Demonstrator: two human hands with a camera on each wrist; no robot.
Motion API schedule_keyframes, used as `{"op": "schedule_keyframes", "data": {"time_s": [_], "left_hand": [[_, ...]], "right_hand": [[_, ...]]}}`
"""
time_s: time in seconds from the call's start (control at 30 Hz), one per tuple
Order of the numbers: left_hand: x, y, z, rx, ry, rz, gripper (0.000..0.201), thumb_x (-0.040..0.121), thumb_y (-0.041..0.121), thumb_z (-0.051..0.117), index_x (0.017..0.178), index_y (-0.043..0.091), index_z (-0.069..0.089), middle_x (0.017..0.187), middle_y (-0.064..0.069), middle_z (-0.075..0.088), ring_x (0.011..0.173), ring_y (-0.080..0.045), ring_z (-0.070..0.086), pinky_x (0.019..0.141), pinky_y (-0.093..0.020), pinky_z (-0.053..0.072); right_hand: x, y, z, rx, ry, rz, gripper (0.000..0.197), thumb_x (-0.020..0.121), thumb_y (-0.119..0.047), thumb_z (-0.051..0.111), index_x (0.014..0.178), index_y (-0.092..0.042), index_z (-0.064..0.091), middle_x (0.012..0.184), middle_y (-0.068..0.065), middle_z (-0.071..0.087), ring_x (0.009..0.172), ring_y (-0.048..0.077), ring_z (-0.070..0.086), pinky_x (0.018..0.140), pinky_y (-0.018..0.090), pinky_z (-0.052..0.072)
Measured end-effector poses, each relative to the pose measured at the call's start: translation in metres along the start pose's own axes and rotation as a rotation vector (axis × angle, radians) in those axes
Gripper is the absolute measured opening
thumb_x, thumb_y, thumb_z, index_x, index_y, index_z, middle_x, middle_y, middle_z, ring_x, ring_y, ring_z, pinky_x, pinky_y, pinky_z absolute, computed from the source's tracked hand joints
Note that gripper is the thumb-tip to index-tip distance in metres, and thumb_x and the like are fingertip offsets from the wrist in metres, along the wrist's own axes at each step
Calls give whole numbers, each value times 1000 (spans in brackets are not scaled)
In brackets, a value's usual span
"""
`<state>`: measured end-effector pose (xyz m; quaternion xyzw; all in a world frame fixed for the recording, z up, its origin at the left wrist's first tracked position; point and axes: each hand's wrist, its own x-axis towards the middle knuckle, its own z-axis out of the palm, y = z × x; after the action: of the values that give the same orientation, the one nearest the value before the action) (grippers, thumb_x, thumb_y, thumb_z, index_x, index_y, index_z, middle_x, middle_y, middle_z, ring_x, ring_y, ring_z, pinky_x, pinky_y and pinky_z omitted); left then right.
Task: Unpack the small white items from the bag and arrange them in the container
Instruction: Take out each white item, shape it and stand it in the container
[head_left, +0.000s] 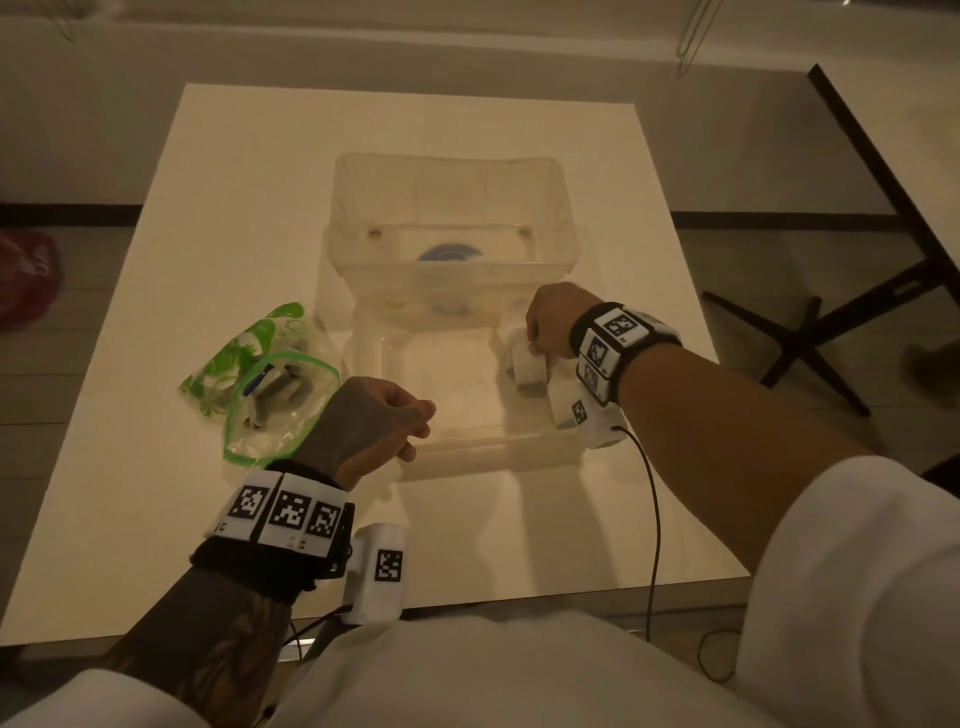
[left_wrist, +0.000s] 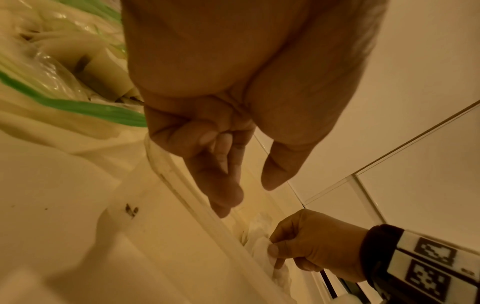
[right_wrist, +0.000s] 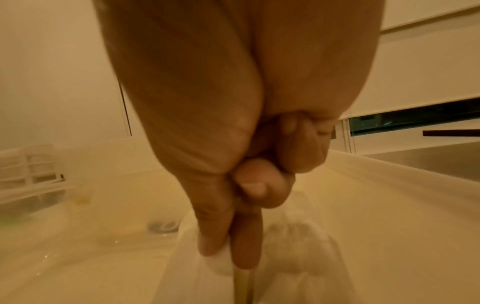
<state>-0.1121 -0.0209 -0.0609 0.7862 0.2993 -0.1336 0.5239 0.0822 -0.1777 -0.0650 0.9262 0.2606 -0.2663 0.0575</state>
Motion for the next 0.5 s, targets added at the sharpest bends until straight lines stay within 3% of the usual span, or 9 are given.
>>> {"op": "schedule_keyframes", "data": {"time_s": [0.1, 0.23, 0.33, 0.43, 0.5], "left_hand": [[1, 0, 0, 14, 9, 4, 17, 92, 27, 63, 86, 11, 66, 82, -2, 73, 63, -18, 67, 71, -34, 58], [2, 0, 0, 18, 19, 13, 18, 91, 27, 64, 83, 12, 65, 80, -2, 73, 61, -18, 67, 71, -36, 58], [3, 1, -1, 24, 23, 11, 17, 91, 27, 65, 81, 13, 65, 79, -1, 73, 62, -20, 68, 73, -38, 58], [4, 0, -1, 33, 24, 5, 16, 90, 26, 66, 82, 13, 66, 78, 0, 73, 62, -18, 68, 73, -38, 59], [5, 0, -1, 42, 28, 7, 16, 90, 27, 65, 81, 13, 65, 78, 0, 72, 62, -18, 68, 72, -37, 59]], "right_hand": [[3, -2, 0, -19, 27, 16, 28, 83, -26, 74, 102, -6, 68, 104, 10, 69, 96, 26, 64, 86, 33, 53], [2, -2, 0, -39, 51, 27, 21, 85, -23, 70, 95, -6, 62, 95, 12, 64, 87, 28, 61, 75, 32, 50], [0, -2, -1, 0, 83, 15, 18, 88, -15, 59, 100, -2, 64, 94, 12, 64, 87, 28, 62, 78, 33, 53], [-5, -6, -3, 57, 38, -44, 18, 87, -13, 59, 97, -3, 70, 98, 10, 68, 92, 26, 64, 84, 35, 55], [-6, -7, 0, 116, -29, -52, 18, 84, -10, 62, 98, -6, 73, 99, 9, 70, 92, 24, 65, 81, 34, 55]]}}
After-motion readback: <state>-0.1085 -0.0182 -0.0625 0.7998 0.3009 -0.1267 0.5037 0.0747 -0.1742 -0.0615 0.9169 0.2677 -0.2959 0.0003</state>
